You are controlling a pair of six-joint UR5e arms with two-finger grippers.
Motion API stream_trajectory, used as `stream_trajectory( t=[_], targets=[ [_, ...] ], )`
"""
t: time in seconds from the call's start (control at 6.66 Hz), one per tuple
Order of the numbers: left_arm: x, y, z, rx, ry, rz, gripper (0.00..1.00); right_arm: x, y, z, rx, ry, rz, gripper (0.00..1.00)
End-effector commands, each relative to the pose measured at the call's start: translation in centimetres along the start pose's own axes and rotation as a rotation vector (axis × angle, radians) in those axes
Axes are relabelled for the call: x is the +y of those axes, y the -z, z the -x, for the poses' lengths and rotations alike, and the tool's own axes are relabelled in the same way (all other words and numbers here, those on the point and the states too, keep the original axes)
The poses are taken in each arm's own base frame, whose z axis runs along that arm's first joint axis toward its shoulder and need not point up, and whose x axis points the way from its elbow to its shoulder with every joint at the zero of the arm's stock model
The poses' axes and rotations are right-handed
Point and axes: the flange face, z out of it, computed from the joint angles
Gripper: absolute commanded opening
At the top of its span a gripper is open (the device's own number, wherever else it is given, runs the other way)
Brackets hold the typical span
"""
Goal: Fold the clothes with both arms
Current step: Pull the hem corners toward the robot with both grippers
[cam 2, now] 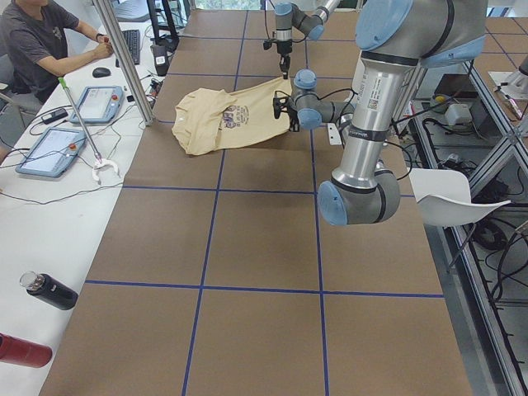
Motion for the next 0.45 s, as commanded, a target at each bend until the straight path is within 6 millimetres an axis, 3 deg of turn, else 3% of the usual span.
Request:
stream_trajectory(
  t=[0.0, 0.3],
  targets=[
    [3.1, 1.1, -0.4, 0.004, -0.028, 0.049, 0.00, 2.7, 0.8, -1.0, -0.002, -0.004, 0.183, 0.00],
    [6.0, 1.7, -0.8, -0.018, -0.045, 0.127, 0.00, 5.2, 2.9, -1.9, -0.012, -0.018, 0.312, 0.00]
  ],
)
